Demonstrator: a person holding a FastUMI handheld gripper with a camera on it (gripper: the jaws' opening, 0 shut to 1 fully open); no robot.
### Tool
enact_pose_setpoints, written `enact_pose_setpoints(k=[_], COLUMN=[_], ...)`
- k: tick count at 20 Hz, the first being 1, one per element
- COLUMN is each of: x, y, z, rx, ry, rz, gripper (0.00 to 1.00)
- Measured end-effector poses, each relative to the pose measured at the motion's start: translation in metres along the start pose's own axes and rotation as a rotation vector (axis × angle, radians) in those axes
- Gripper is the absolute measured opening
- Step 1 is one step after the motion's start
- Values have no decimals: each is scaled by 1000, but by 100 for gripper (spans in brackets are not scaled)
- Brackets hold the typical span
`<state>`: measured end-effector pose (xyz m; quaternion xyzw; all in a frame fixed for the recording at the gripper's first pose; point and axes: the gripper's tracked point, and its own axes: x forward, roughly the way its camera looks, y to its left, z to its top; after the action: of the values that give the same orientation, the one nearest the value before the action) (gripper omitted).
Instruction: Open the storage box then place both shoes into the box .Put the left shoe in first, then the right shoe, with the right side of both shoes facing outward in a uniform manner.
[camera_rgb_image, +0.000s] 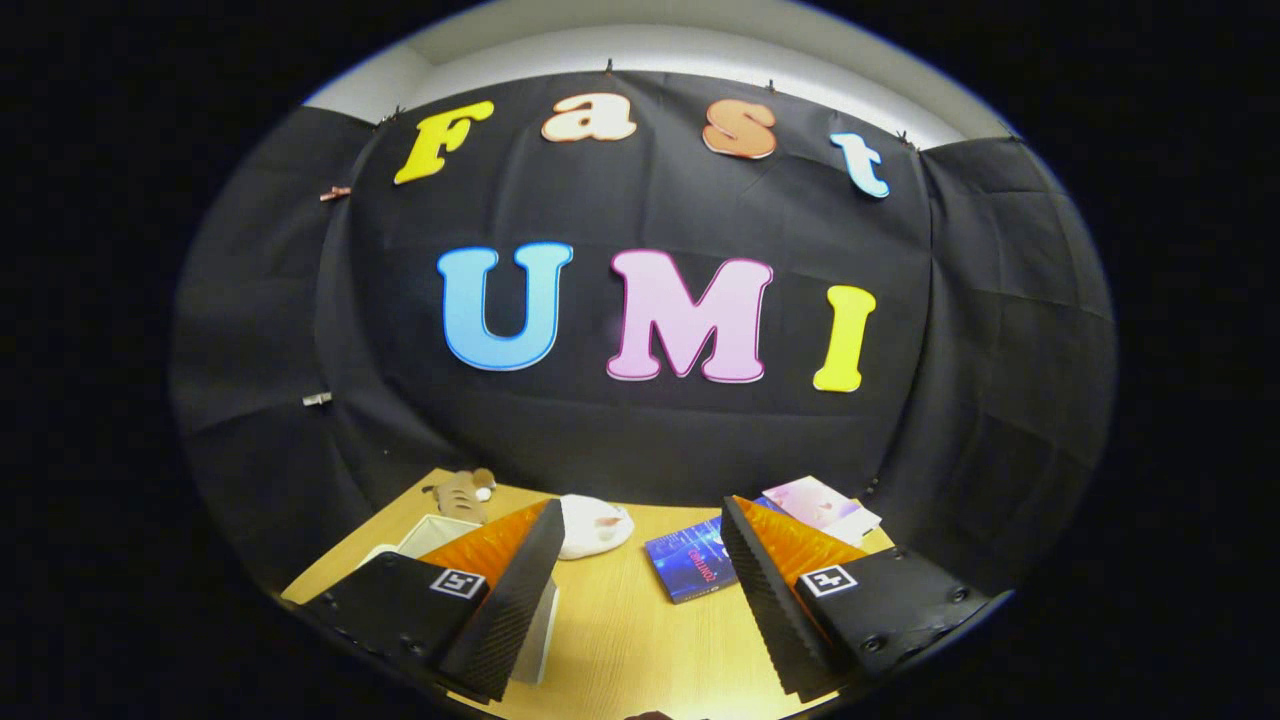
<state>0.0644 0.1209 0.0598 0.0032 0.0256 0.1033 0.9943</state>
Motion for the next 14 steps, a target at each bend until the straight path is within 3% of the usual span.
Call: enact_pose_setpoints(k=[5,9,14], x=[-35,-52,-58], y=[-40,-61,-107], z=[-1,-25,-48], rx=[-47,12,-5], ry=[-41,-6,22], rz=[14,67,68], gripper=[98,98,98])
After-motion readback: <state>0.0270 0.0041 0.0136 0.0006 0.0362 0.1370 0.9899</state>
